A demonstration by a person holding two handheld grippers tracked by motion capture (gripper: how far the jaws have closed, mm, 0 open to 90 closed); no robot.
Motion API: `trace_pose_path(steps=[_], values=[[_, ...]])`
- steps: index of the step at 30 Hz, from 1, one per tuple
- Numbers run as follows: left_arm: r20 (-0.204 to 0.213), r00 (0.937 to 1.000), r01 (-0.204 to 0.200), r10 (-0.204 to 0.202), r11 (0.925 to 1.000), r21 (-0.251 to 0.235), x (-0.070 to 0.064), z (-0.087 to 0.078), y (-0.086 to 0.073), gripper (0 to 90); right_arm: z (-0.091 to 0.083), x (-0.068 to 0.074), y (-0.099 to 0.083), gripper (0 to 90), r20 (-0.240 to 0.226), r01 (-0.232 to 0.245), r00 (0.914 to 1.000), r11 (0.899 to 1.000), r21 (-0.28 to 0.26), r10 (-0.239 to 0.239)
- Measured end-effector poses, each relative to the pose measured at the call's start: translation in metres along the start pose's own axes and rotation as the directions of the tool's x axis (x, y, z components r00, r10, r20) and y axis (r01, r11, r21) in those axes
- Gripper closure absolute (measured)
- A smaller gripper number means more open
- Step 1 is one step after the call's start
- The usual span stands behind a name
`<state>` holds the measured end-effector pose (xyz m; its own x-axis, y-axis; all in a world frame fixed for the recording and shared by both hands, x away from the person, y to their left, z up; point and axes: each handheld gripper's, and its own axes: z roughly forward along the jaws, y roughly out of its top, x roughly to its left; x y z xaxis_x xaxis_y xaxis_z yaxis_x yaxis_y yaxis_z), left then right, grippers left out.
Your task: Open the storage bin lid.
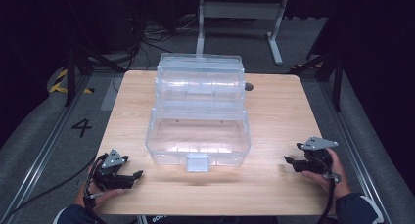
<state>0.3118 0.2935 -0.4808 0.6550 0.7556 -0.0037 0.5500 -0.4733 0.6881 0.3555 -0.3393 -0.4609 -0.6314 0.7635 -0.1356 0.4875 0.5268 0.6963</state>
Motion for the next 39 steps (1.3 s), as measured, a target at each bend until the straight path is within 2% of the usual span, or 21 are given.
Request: trace_pose_path(steps=[2,4,9,14,23,32,33,39], values=[[0.000,1.0000,0.000,0.000,1.0000,-0.001,0.000,0.000,0.000,20.9,-0.001,0.000,-0.007,28.8,0.009,-0.008,0.9999,1.000,0.005,0.008],[0.000,1.0000,0.000,0.000,1.0000,-0.001,0.000,0.000,0.000,20.9,-0.003,-0.001,-0.013,28.5,-0.007,-0.036,0.9993,0.999,-0.011,0.036],[0.010,0.9999,0.003,-0.003,1.0000,0.003,0.000,0.000,0.000,20.6,-0.004,-0.001,-0.030,26.0,-0.017,-0.086,0.9961,0.996,-0.005,0.086],[0.007,1.0000,-0.004,0.004,1.0000,0.001,0.001,0.000,0.001,20.5,-0.006,-0.006,-0.044,23.7,-0.049,-0.158,0.9866,0.986,-0.056,0.156],[0.014,0.9999,0.005,-0.005,1.0000,0.002,0.001,0.001,0.001,20.1,-0.006,-0.006,-0.044,23.0,-0.052,-0.153,0.9873,0.987,-0.054,0.150],[-0.003,0.9999,0.016,-0.016,0.9999,-0.003,-0.001,0.001,0.000,19.0,-0.006,-0.005,-0.044,22.3,-0.047,-0.158,0.9867,0.986,-0.054,0.155],[-0.004,1.0000,0.005,-0.005,1.0000,-0.004,0.000,0.001,0.000,18.6,-0.006,-0.005,-0.044,22.2,-0.045,-0.157,0.9869,0.986,-0.054,0.155],[-0.006,1.0000,0.007,-0.007,1.0000,0.001,0.000,0.001,0.000,17.2,-0.006,-0.005,-0.044,22.2,-0.045,-0.158,0.9868,0.986,-0.053,0.155]])
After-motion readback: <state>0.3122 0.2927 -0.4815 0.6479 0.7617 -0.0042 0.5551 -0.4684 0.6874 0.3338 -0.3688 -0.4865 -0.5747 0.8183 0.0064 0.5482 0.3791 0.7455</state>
